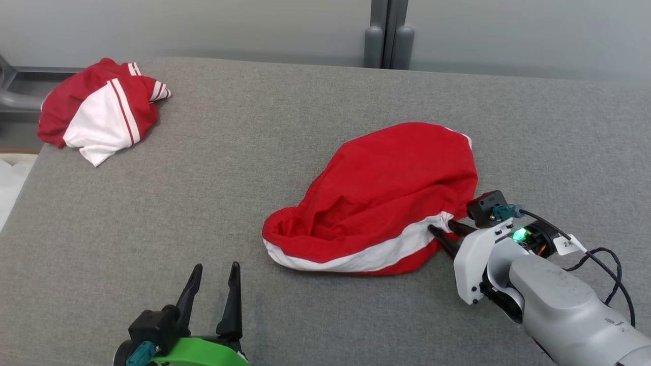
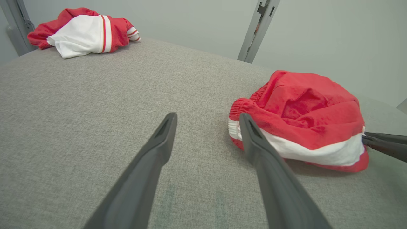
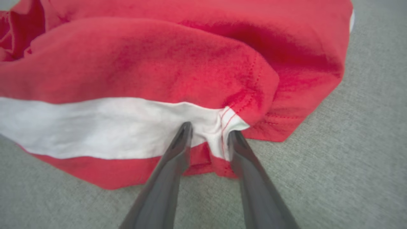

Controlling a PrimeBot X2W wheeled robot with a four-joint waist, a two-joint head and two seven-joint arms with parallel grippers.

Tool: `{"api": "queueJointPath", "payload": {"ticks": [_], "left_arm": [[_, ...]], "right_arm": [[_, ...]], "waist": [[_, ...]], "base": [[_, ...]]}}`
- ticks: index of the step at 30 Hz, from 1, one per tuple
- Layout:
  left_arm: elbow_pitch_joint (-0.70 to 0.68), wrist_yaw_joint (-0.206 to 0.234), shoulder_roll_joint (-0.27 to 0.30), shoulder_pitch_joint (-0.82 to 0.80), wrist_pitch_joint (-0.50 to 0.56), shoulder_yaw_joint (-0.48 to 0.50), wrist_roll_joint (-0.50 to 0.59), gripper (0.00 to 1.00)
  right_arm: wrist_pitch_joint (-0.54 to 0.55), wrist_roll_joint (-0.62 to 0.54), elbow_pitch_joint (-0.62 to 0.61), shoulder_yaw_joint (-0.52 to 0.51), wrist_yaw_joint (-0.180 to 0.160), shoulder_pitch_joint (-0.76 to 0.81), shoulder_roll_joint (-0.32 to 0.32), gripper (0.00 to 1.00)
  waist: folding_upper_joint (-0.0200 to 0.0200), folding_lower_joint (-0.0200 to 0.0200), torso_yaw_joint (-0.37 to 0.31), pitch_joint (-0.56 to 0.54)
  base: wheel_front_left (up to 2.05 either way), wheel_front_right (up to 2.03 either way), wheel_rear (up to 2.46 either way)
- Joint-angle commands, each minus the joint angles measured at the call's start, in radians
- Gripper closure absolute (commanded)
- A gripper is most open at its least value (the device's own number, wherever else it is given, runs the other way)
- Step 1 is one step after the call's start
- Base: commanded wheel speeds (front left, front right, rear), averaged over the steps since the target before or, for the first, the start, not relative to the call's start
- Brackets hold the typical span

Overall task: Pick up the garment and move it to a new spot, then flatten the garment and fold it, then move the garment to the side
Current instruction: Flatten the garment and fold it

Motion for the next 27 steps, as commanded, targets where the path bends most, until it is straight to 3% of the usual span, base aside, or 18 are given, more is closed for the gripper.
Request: {"api": "queueJointPath", "payload": {"ticks": [1,11,27], "left_arm": [[0.0,-0.005,0.002,-0.004,-0.001,0.005,0.003,0.0],[0.02,-0.005,0.002,0.011,-0.001,-0.026,-0.02,0.0],[0.217,-0.005,0.144,-0.207,-0.001,-0.349,-0.222,0.0]], "right_arm": [[-0.015,0.009,0.008,0.012,-0.002,-0.012,-0.008,1.0],[-0.096,0.058,-0.017,0.051,-0.001,0.01,-0.034,1.0],[-0.131,0.091,0.001,0.029,-0.001,-0.029,-0.062,1.0]], "waist": [[-0.0001,0.0,-0.003,-0.004],[-0.0001,0.0,-0.051,-0.033],[-0.0001,0.0,-0.114,-0.007]], "base": [[0.0,0.0,0.0],[0.0,0.0,0.0],[0.0,0.0,0.0]]}}
